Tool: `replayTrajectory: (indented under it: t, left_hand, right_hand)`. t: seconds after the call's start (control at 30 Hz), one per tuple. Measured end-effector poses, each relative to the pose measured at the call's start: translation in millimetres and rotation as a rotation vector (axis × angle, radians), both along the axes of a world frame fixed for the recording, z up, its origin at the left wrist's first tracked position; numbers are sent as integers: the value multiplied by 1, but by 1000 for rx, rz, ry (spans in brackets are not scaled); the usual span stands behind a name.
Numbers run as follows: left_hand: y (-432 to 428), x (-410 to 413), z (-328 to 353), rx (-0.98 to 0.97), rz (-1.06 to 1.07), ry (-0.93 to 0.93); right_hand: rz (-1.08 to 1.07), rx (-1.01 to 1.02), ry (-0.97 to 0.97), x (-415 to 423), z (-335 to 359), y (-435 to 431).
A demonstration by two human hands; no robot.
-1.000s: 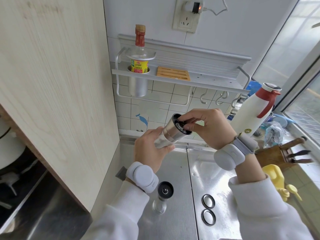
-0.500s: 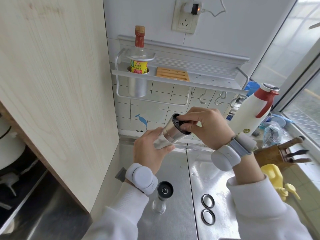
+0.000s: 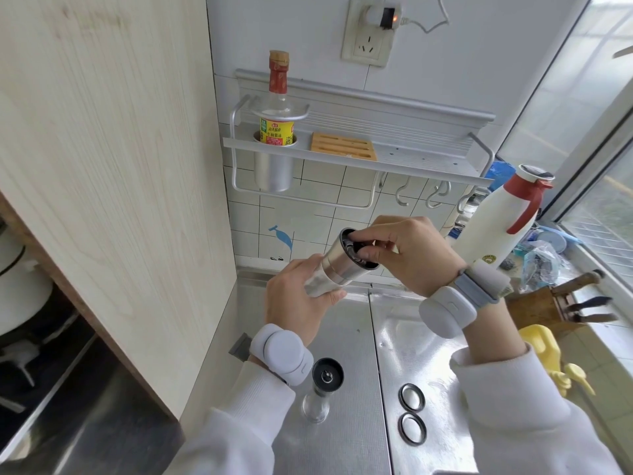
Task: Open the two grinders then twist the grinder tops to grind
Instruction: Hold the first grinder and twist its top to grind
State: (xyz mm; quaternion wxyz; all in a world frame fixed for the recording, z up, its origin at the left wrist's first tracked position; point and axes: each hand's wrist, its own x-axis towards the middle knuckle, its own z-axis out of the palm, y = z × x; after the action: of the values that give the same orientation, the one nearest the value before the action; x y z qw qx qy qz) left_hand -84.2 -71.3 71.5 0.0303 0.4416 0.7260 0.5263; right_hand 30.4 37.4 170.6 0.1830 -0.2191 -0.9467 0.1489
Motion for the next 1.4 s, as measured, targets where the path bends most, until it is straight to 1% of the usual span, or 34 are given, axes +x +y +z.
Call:
replayTrajectory:
  t: [0.17,0.33,0.5,0.63,0.87,1.1,1.4]
  left_hand:
    - [2,-1,-2,-1,-6,15]
    - [2,-2,-4,5,11,-4]
    - [2,-1,-3,12,5,-16]
    - [1,-2,-3,8,9,-12]
    - [3,-2,-1,17,6,-21]
    - [4,-2,2,49,19,-40]
    - [5,-3,5,40,15,-29]
  right_hand:
    - [-44,8,13,-2,2,0]
    - [2,38,-84,1,6,-1]
    - [-43,16,-42,-1,6,-2]
    - [-38,12,-59,0,7,-2]
    - [-42,5,-30,0,8,-3]
    - [-44,-20,-32,4,10,1]
    - [-31,-76,-36,3,11,4]
